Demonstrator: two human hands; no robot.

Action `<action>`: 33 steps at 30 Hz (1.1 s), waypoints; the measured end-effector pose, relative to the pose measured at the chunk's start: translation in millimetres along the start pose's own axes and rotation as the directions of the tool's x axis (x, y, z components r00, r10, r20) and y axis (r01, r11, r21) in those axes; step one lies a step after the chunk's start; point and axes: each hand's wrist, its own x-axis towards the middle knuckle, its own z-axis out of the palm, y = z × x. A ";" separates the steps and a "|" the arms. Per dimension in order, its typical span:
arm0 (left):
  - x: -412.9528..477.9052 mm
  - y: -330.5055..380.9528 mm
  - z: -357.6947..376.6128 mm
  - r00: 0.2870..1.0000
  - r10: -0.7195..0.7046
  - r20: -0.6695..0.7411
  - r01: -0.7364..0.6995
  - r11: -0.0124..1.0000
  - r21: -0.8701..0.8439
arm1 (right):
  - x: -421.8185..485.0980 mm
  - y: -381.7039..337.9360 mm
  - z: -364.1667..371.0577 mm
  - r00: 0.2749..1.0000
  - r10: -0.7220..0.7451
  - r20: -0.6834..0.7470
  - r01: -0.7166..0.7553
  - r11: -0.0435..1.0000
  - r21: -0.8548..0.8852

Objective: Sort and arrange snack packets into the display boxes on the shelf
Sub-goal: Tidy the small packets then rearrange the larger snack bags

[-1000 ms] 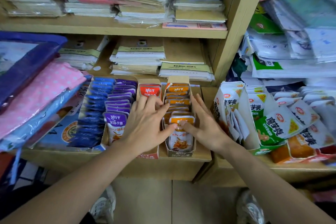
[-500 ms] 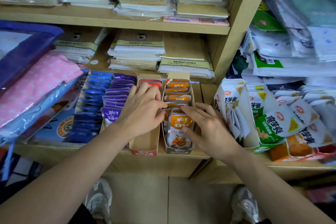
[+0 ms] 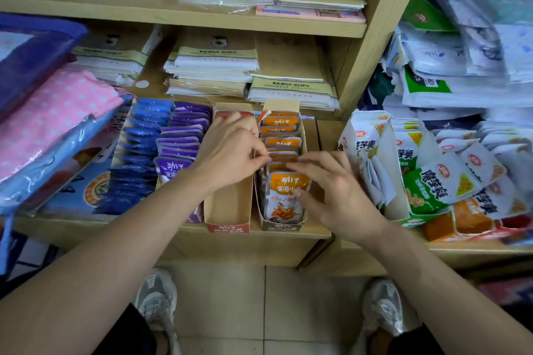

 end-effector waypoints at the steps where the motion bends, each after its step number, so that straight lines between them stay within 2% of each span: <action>1: 0.5 0.7 -0.4 1.000 0.006 0.021 -0.006 1.000 -0.002 | -0.9 -0.6 -0.4 1.000 0.000 -0.024 -0.001 1.000 -0.029; 5: 4.8 9.0 -3.5 0.993 0.019 0.112 -0.018 1.000 -0.010 | -5.5 -6.7 -1.8 0.999 0.003 -0.037 -0.003 1.000 -0.013; 10: 7.3 6.7 -3.4 0.982 -0.018 0.188 0.033 0.997 -0.076 | -12.6 -10.9 -6.5 0.999 0.022 -0.026 -0.022 1.000 -0.007; 18: 3.6 15.5 -0.5 0.993 -0.026 0.114 0.029 0.999 -0.019 | -15.0 -10.3 -6.0 0.999 -0.040 -0.021 0.040 0.999 0.003; 22: 3.4 9.3 -7.7 0.998 -0.057 -0.007 0.056 0.992 -0.112 | -11.2 -9.4 0.3 0.999 -0.039 -0.034 0.043 0.993 0.108; 24: 1.2 5.8 -9.8 0.998 -0.056 0.024 0.059 0.987 -0.147 | -6.3 -8.5 7.6 0.997 -0.009 -0.083 0.020 0.991 0.131; 27: -2.8 2.3 -7.0 0.997 -0.044 0.061 0.054 0.984 -0.167 | -1.1 -8.6 15.2 0.987 0.038 -0.153 -0.034 0.999 0.025; 33: -0.4 -2.7 -9.0 0.998 -0.010 0.065 0.018 0.992 -0.121 | 1.4 -9.6 11.1 0.990 0.115 -0.077 -0.113 0.993 0.034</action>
